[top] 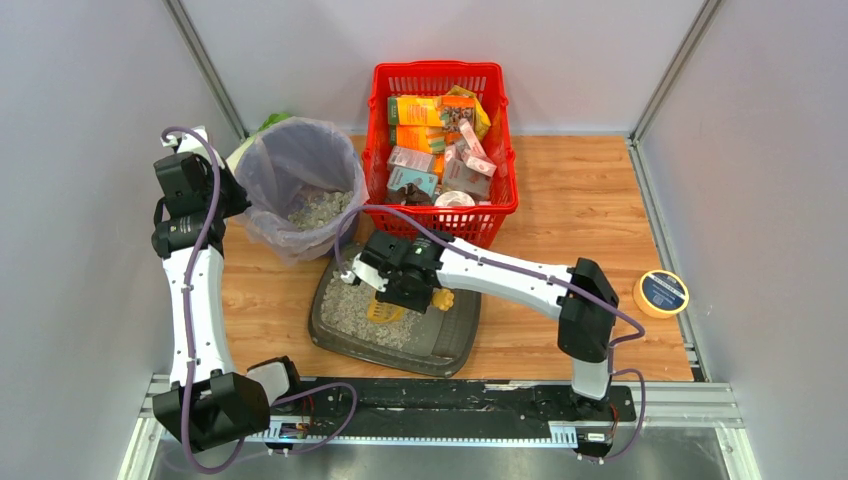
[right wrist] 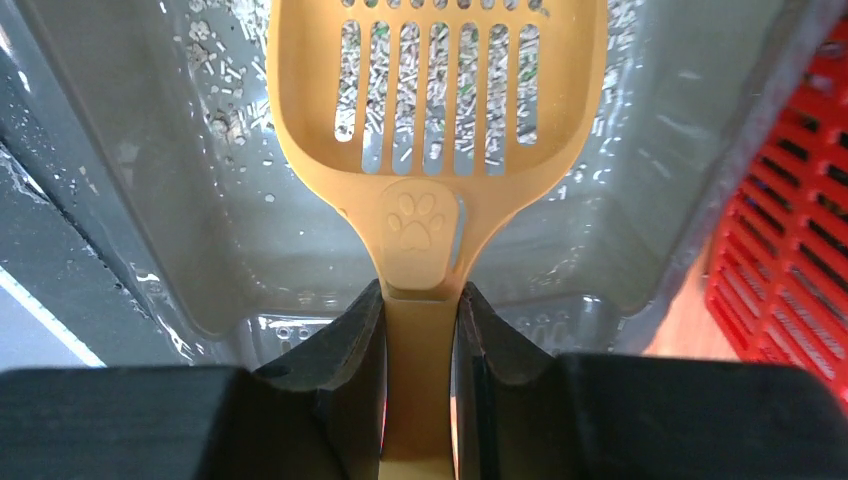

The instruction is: Clean the litter box

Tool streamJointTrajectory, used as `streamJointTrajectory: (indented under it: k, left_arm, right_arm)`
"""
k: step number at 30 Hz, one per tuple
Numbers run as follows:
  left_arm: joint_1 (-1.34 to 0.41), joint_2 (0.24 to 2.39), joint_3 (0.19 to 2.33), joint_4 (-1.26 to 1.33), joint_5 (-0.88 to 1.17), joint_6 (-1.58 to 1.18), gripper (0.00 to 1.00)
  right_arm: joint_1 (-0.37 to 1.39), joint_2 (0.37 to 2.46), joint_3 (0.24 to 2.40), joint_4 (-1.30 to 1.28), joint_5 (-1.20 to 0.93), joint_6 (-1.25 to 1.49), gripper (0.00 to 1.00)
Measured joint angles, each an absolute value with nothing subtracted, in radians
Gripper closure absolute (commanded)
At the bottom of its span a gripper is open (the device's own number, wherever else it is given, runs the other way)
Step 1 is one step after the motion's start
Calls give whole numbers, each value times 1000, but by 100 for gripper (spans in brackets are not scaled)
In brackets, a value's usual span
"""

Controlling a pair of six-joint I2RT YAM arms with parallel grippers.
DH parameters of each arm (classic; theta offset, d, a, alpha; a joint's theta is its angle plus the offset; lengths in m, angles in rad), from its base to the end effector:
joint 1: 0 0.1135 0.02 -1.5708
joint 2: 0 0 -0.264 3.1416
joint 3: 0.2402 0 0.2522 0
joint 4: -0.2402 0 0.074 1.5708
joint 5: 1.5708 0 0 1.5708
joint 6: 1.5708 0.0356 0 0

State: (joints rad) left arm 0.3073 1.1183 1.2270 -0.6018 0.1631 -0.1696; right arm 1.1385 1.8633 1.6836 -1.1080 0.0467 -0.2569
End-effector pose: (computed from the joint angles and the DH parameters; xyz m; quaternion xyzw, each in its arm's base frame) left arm 0.2283 0.0664 0.3855 -0.1614 0.8411 -0.0346 0.5150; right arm 0.1601 0.3430 0.2763 -0.6333 0.7606 0.0393 0.1374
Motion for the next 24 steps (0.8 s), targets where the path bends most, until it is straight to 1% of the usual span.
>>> streamJointTrajectory:
  k: [6,13,24]
  left_arm:
    - [307,1118,1227,-601,166,-170,100]
    - [307,1118,1227,-601,166,-170,100]
    - [307,1118,1227,-601,166,-169,100]
  right_arm:
    - [1139,1937,1690,-1134,30,-201,100]
    - [1113,2018,1721,-1097,9,-120,100]
    - [1090,2034,1714,-970,-2,26,100]
